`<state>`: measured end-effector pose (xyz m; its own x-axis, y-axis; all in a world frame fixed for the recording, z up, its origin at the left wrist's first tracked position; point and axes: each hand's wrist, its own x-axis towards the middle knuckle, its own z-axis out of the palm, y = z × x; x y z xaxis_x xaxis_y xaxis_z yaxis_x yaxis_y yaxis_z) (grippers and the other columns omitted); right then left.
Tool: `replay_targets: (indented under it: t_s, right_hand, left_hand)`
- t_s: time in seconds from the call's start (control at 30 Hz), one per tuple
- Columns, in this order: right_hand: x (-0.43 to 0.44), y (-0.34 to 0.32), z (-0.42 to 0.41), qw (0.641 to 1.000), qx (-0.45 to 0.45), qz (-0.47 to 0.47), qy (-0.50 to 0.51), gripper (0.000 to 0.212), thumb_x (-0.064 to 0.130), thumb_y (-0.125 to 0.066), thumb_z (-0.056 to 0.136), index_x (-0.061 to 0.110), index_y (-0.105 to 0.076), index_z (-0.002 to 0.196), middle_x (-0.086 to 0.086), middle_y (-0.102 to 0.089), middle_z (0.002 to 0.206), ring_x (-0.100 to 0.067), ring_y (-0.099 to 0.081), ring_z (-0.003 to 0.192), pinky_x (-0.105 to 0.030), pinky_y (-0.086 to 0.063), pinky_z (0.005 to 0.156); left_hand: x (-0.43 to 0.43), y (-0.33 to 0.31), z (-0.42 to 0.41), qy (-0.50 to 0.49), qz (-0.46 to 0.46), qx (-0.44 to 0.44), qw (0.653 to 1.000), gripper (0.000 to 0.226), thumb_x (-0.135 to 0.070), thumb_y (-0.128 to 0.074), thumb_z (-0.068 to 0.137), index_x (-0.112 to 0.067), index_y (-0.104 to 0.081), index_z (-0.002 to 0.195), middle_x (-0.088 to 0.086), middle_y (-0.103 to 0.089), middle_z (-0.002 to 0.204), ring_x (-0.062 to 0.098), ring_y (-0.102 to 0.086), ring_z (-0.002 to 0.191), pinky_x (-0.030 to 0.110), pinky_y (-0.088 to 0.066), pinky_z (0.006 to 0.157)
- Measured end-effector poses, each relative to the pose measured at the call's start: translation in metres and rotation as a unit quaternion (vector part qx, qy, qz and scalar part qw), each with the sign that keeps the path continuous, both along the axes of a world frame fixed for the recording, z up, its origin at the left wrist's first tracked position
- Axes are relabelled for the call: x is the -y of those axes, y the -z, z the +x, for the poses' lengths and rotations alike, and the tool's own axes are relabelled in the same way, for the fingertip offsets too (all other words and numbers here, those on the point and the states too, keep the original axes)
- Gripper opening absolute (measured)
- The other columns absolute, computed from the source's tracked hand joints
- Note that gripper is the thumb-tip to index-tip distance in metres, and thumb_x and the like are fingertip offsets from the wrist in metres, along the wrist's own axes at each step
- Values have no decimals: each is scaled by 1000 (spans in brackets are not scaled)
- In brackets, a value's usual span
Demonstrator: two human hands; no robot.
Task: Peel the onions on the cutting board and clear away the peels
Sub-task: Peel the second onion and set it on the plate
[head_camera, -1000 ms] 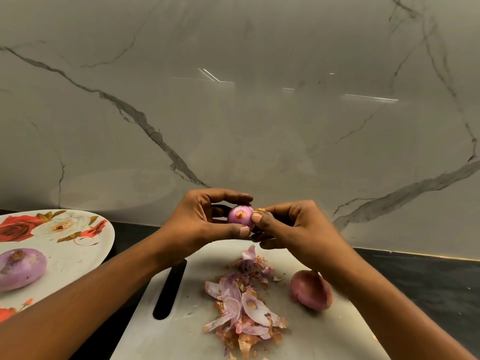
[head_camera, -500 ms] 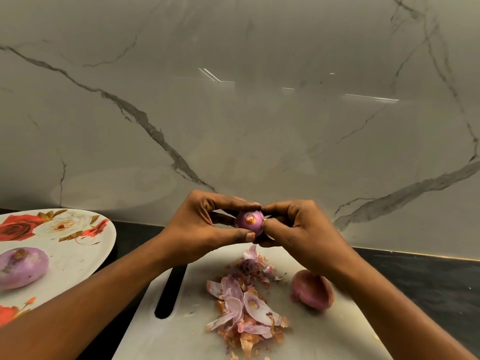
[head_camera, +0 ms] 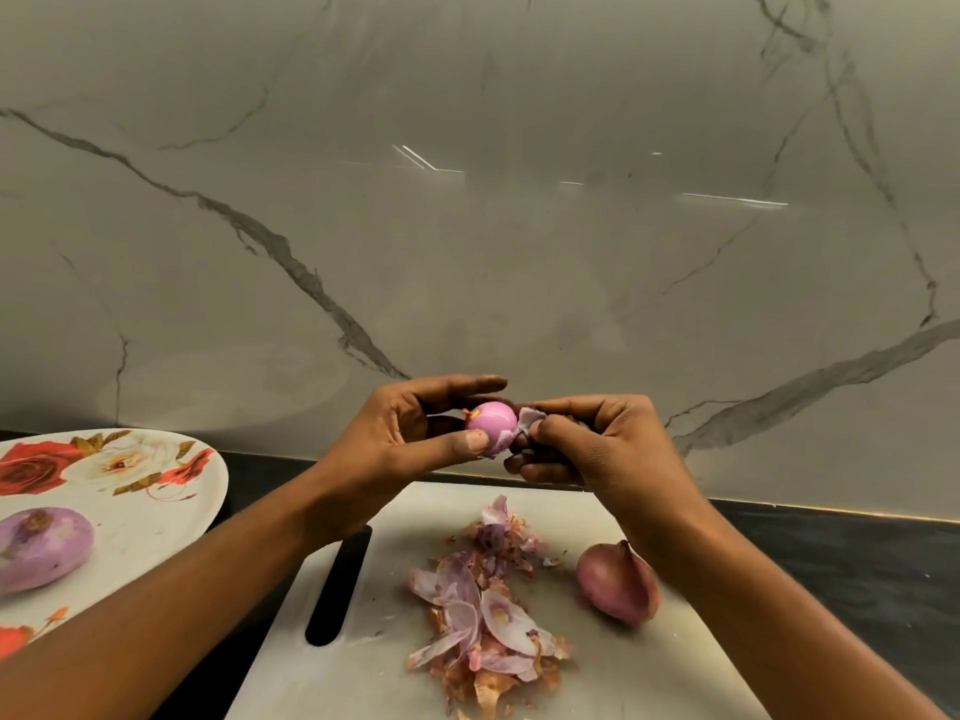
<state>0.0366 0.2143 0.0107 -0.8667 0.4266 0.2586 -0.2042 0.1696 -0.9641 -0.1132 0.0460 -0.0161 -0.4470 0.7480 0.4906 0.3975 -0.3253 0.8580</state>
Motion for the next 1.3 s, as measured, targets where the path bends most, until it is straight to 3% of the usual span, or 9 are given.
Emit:
replay_targets:
  t_s: [0.13,0.23,0.37,0.47,0.67,0.77,0.93,1.17,1.3]
  right_hand:
    - [0,-1,0,1000,2,-12,3,14,2,-66,99,8,-80,101,-18,-81,88,-32,-81,82,-29,-67,71]
    - [-7,-4,1,999,-20,-37,17,13,3,-67,99,3,-79,104,-20,-80,91,-33,-81,84,-31,-67,75]
    - [-14,-5,2,999,33,22,26,12,6,-71,98,3,-80,104,-16,-81,89,-30,-81,84,-31,-67,75]
    - [-11,1,1,993,88,73,-14,14,13,-72,98,9,-81,109,-10,-82,93,-25,-81,87,-32,-67,79]
    - [-11,3,-2,992,72,89,-44,32,28,-77,94,16,-77,124,-4,-83,103,-18,-80,97,-35,-65,89]
    - [-12,5,-4,992,57,85,-71,40,21,-78,93,13,-72,131,-6,-82,106,-21,-80,100,-35,-65,91]
    - [-11,4,-2,992,31,98,-76,27,12,-75,95,13,-77,121,-8,-83,102,-23,-81,96,-34,-66,87]
    - [-15,10,-5,990,3,144,-1,22,5,-75,93,8,-81,114,-8,-83,93,-25,-81,85,-39,-67,81]
    - [-15,8,-5,994,-13,104,9,20,-3,-70,95,5,-82,109,-13,-82,88,-30,-81,82,-33,-66,75]
  left_hand:
    - [-1,2,1,-29,-7,-12,999,48,-18,-76,85,-17,-70,132,3,-77,123,25,-73,115,32,-60,96]
    - [0,1,-2,-19,4,31,999,47,-16,-72,87,-12,-68,134,9,-76,124,30,-74,114,35,-61,96]
    - [0,-2,-5,-5,28,73,997,53,-12,-72,88,-14,-64,140,9,-73,130,32,-73,117,37,-59,101]
    - [-1,1,0,-29,0,20,999,58,-14,-77,85,-21,-62,141,2,-74,130,24,-73,118,31,-58,101]
    - [-2,3,1,-89,-17,-47,995,48,-20,-84,79,-19,-74,126,-3,-79,116,18,-74,111,35,-63,93]
    - [-2,4,0,-93,-25,-60,994,46,-17,-86,79,-17,-76,124,2,-78,114,24,-75,110,42,-64,90]
    - [2,1,-4,-59,-33,-52,996,49,-11,-86,79,-12,-74,127,7,-77,118,29,-74,112,49,-63,94]
    - [0,4,-1,-53,-29,-32,998,47,-14,-84,79,-14,-75,125,5,-79,117,26,-75,112,43,-64,92]
    - [0,3,1,-7,-6,54,998,44,-12,-74,85,-9,-71,129,10,-77,122,29,-74,116,35,-61,97]
